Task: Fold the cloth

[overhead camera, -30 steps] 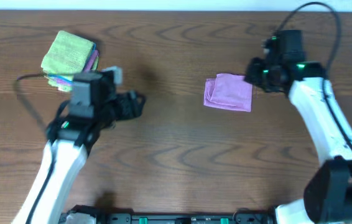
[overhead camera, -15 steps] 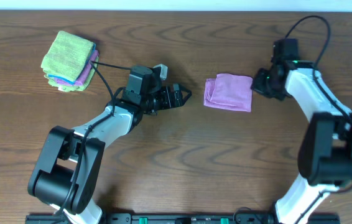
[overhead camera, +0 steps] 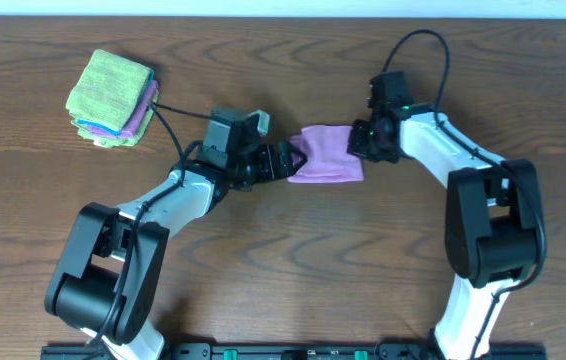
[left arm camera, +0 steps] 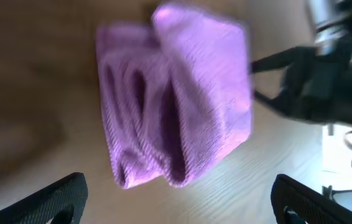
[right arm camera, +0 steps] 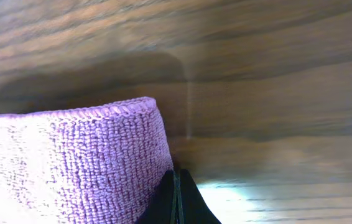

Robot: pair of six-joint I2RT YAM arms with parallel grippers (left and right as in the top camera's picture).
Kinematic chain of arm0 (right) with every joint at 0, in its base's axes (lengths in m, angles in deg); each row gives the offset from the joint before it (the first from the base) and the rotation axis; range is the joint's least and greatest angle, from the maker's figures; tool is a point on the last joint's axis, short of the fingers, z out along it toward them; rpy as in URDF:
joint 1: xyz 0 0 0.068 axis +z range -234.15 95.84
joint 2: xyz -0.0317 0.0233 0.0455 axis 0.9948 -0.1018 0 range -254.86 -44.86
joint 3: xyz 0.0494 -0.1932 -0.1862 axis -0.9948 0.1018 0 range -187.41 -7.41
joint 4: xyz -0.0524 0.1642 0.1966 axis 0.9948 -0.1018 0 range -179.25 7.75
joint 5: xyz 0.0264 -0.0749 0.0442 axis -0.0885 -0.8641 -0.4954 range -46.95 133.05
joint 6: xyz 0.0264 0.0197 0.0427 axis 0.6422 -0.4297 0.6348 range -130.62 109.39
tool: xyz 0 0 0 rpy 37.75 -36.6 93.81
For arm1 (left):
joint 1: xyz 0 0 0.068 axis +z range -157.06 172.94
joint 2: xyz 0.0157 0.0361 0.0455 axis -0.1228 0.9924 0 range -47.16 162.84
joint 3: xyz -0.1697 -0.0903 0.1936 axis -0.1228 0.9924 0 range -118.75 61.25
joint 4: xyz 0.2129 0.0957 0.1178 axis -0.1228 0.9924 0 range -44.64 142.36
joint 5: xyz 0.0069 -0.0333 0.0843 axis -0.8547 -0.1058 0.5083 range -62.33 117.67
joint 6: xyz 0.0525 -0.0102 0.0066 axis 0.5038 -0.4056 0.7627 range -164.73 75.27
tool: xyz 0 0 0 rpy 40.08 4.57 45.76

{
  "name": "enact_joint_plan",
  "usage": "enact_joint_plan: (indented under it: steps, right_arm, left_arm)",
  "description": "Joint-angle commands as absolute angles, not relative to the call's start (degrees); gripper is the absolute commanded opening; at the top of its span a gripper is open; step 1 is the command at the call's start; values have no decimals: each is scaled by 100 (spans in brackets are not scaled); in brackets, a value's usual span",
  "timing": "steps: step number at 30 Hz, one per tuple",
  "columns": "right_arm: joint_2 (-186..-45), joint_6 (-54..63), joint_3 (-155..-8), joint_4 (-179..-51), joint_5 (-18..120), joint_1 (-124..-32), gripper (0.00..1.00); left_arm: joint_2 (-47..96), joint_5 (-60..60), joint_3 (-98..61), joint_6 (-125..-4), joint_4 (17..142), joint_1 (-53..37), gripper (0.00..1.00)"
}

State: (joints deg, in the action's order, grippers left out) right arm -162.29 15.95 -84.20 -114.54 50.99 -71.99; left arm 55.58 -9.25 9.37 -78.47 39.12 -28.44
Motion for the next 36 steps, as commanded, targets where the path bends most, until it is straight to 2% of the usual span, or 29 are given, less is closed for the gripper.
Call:
enact_joint_plan:
  steps: [1,6,18,20,21,22,23,25,30,36]
  right_arm:
    - [-16292,1705,-8418,-11457,5154,-7136,2]
    - [-16292,1764,-8418,-11465,5469,-7136,2]
    - [-16292,1650,-8418,-11481,5901,-6670,2]
    - [-16292,1652,-8418,-11478,5919,-6572,2]
    - [-16292,1652,-8418,-11478,5919,-6541,2]
    - [-16290,1628,-8418,-11478,5921,-6506,2]
    - [-16285,1626,-8418,-11485,5919,-6500,2]
    - [-16270,1604,-8429,-11537,5912,-6508,1]
    - [-16032,1412,-8490,-11795,5801,-6782,1]
    - [-15186,999,-8648,-12305,5482,-7311,2]
  left_arm:
    - [5549,-681,935,-7641,4375,-2833,96]
    - [5560,-628,935,-7643,4592,-2836,96]
    - [6389,-989,935,-7816,4076,-2803,95]
    - [6463,-984,935,-7818,4078,-2803,98]
    - [6491,-987,935,-7818,4078,-2803,92]
    - [6505,-987,935,-7818,4115,-2796,61]
    - [6505,-984,935,-7816,4161,-2790,39]
    - [6502,-987,935,-7816,4246,-2737,6]
    - [6478,-1188,935,-7794,4467,-2383,6]
    - [6089,-2204,889,-7785,3875,-1657,6]
